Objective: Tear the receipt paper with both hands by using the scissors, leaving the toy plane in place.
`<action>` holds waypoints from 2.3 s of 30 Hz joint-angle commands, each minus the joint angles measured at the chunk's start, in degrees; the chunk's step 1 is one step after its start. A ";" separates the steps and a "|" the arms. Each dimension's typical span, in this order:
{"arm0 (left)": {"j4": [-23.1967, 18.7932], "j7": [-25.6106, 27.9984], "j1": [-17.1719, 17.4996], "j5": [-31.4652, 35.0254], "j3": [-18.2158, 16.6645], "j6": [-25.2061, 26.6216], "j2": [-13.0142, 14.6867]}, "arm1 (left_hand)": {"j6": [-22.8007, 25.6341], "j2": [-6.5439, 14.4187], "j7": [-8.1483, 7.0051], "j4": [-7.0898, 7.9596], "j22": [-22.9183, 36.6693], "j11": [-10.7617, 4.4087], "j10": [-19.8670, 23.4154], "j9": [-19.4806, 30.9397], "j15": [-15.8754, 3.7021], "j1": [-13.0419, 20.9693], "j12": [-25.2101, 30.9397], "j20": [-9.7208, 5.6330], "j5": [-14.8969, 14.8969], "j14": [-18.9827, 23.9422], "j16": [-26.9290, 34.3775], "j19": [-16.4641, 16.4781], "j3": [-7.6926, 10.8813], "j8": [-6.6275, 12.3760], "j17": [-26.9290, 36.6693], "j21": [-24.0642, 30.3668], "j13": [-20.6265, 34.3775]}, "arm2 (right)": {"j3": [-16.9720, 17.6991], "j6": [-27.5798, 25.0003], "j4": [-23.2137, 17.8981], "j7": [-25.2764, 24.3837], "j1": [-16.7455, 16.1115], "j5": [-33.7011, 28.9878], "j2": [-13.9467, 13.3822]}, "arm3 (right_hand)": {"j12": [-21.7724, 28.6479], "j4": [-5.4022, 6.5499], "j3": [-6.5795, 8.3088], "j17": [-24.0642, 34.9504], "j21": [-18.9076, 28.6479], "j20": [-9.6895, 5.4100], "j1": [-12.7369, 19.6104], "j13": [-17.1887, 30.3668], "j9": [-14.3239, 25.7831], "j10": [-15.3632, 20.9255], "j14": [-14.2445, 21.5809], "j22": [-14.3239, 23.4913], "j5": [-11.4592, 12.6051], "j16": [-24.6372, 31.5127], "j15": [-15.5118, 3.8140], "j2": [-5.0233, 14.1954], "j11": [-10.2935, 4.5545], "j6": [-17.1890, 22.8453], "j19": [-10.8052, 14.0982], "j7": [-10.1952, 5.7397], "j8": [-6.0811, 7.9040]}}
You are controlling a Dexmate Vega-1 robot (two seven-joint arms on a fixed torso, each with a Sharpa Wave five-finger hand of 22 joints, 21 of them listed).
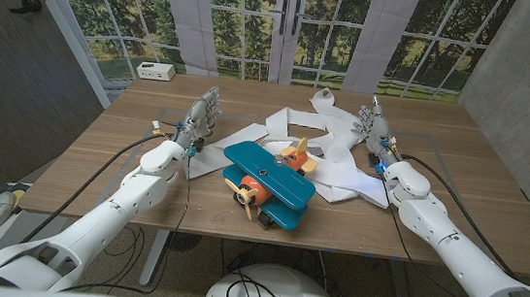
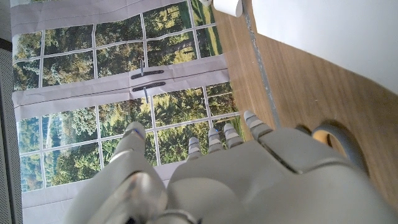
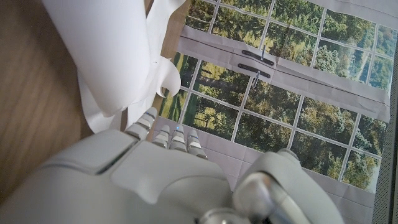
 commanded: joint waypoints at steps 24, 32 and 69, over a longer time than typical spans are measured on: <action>0.17 4.82 1.31 7.95 -0.59 -6.26 3.04 | 1.65 -0.07 -0.25 -0.08 0.13 0.00 0.75 0.18 -0.30 0.88 0.43 0.23 0.45 -0.32 0.08 -0.02 0.48 0.39 0.28 0.15 0.08 | -1.25 -1.33 -3.80 -2.50 -0.60 -2.19 -0.07 | 0.16 -0.35 -0.44 0.13 0.14 0.42 0.94 0.29 0.25 0.40 -0.23 0.14 0.23 0.24 0.32 0.35 0.40 0.29 0.27 0.28 0.18; 0.86 5.88 0.43 11.93 -0.08 -7.80 4.49 | 1.67 -0.03 -0.18 -0.09 0.13 0.03 0.81 0.18 -0.23 0.97 0.36 0.25 0.46 -0.41 -0.01 -0.03 0.52 0.24 0.28 0.10 0.09 | -1.14 -0.47 -5.32 -4.19 -2.11 -2.24 0.77 | 0.15 -0.45 -0.41 0.12 0.10 0.42 1.13 0.30 0.25 0.58 -0.09 0.14 0.23 0.23 0.32 0.46 0.42 0.47 0.30 0.31 0.20; -0.20 21.33 0.00 31.30 0.62 -8.43 9.04 | 7.45 0.62 2.23 -0.38 0.06 -2.20 6.72 0.47 -2.49 3.09 1.91 -2.01 0.61 2.20 0.37 0.50 1.47 0.72 0.33 -0.13 0.99 | -2.31 -0.05 -6.83 -5.49 -1.06 -9.26 -2.79 | 0.35 -3.89 1.14 -0.03 0.13 -0.70 6.97 0.37 0.27 3.81 1.98 0.08 -0.48 0.25 -1.76 1.11 -0.59 -1.55 2.15 0.11 -0.31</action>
